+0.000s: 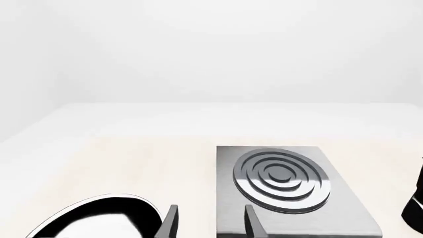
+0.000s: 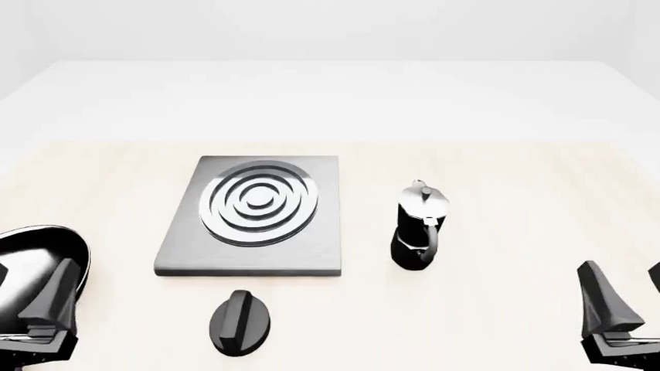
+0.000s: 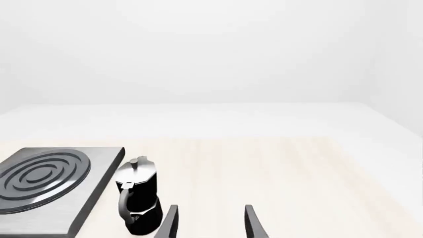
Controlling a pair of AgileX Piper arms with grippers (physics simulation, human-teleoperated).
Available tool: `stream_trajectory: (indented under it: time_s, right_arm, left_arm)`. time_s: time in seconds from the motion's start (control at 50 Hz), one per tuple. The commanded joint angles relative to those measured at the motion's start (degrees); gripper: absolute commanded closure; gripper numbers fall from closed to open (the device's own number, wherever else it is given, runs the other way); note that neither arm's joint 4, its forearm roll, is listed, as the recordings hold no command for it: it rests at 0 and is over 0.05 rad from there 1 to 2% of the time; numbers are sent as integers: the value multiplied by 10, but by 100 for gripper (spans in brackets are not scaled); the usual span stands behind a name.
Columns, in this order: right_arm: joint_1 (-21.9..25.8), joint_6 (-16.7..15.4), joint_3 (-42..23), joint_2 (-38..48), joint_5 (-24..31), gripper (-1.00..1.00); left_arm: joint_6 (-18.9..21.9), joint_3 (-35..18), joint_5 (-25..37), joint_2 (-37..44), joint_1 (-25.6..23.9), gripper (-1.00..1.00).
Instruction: Turn on the stove.
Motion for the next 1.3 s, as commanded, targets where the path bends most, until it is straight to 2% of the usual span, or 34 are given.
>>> stream_trajectory:
  time_s: [0.02, 0.1, 0.16, 0.18, 0.2, 0.26, 0.36, 0.42, 0.44, 0.48, 0.5, 0.54, 0.72, 0.74, 0.92, 1.02, 1.3]
  right_arm:
    - [9, -13, 2, -18, 23, -100]
    - [6, -12, 2, -20, 27, -100]
    - [7, -10, 2, -18, 26, -100]
    - [7, -10, 2, -17, 25, -100]
    - [7, -9, 2, -16, 25, -100]
    - [9, -9, 2, -6, 17, -100]
    - [9, -8, 2, -5, 18, -100]
    - [8, -8, 3, -7, 20, -100]
    - [8, -8, 3, -4, 18, -100]
    - [9, -8, 3, 0, 14, -100]
    - [9, -8, 3, 1, 14, -100]
    - [9, -9, 3, 4, 12, -100]
    - [11, -11, 3, 28, -6, -100]
    - [10, -12, 3, 31, -10, -100]
    - [8, -9, 3, 39, -17, -100]
    - [10, -5, 3, 52, -27, -100]
    - [11, -1, 2, 43, -18, -100]
  left_arm:
    - [34, 3, -20, 43, -32, -100]
    - [35, 2, -63, 103, -42, -100]
    - [15, -2, -83, 139, -42, -100]
    - [26, -4, -88, 150, -47, -100]
    - [10, -9, -77, 142, -56, -100]
    - [-38, -28, -84, 194, -62, -100]
    - [-43, -55, -74, 238, -80, -100]
    - [-69, -68, -66, 260, -90, -100]
    - [-63, -73, -67, 277, -94, -100]
    - [-87, -81, -59, 282, -105, -100]
    - [-82, -84, -58, 292, -110, -100]
    - [-102, -88, -57, 306, -132, -100]
    - [-122, -107, -55, 358, -174, -100]
    - [-134, -106, -56, 364, -184, -100]
    - [-133, -127, -34, 394, -199, -100]
    - [-147, -140, -37, 424, -223, -100]
    - [-165, -132, -50, 463, -255, -100]
